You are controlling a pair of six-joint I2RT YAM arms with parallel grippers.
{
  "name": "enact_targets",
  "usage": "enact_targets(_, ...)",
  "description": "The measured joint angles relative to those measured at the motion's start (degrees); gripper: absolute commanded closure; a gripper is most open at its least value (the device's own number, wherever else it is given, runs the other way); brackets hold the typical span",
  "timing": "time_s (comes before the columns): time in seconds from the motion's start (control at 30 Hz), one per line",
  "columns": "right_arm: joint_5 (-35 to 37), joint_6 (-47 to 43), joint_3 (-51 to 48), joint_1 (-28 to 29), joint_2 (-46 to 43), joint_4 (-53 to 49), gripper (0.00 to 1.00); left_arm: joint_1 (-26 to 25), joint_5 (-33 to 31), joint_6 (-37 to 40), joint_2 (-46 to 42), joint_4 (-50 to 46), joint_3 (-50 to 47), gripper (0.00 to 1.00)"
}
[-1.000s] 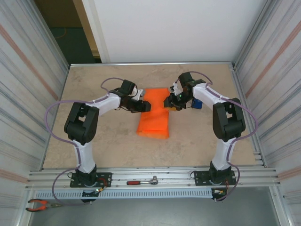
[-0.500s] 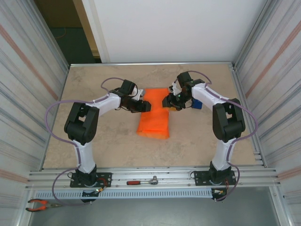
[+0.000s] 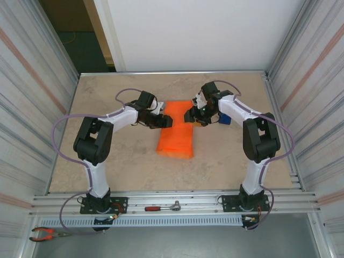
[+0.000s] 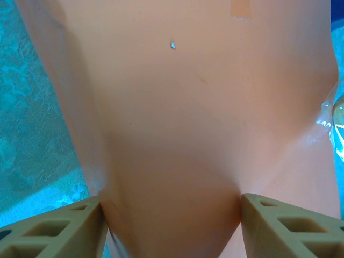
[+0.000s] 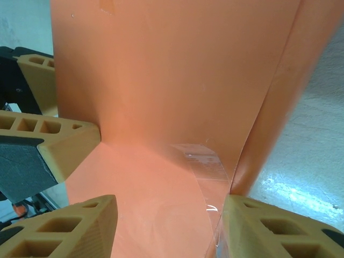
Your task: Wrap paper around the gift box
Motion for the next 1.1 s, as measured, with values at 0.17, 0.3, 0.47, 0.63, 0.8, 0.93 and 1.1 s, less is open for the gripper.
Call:
enact_targets(0.17, 0.7, 0.0, 0.0, 0.3, -0.1, 0.0, 0.46, 0.0, 0.0, 0.0, 0.0, 0.0, 0.0, 0.38)
enact_targets(0.3, 1.9, 0.0, 0.2, 0.7, -0.2, -0.2, 0.45, 0.0, -0.1, 0.0, 0.0, -0.1, 0.0, 0.38)
enact_targets(0.47, 2.8, 0.0, 0.4, 1.2, -0.3, -0.3, 0.42, -0.1, -0.2, 0.0, 0.0, -0.2, 0.1, 0.38)
enact_targets(0.63, 3.7, 0.1, 0.4, 1.5, -0.5, -0.3, 0.41, -0.1, -0.2, 0.0, 0.1, -0.1, 0.1, 0.38)
enact_targets(0.8, 5.2, 0.2, 0.4, 1.5, -0.8, -0.7, 0.41, -0.7, -0.4, 0.0, 0.5, 0.5, 0.5, 0.38)
enact_targets(0.93, 5.9, 0.4, 0.4, 1.5, -0.9, -0.9, 0.41, -0.8, -0.4, 0.0, 0.6, 0.8, 0.6, 0.38)
enact_targets(1.1, 6.4, 1.6, 0.4, 1.5, -1.0, -0.9, 0.41, -0.9, -0.4, 0.0, 0.7, 1.2, 0.6, 0.38)
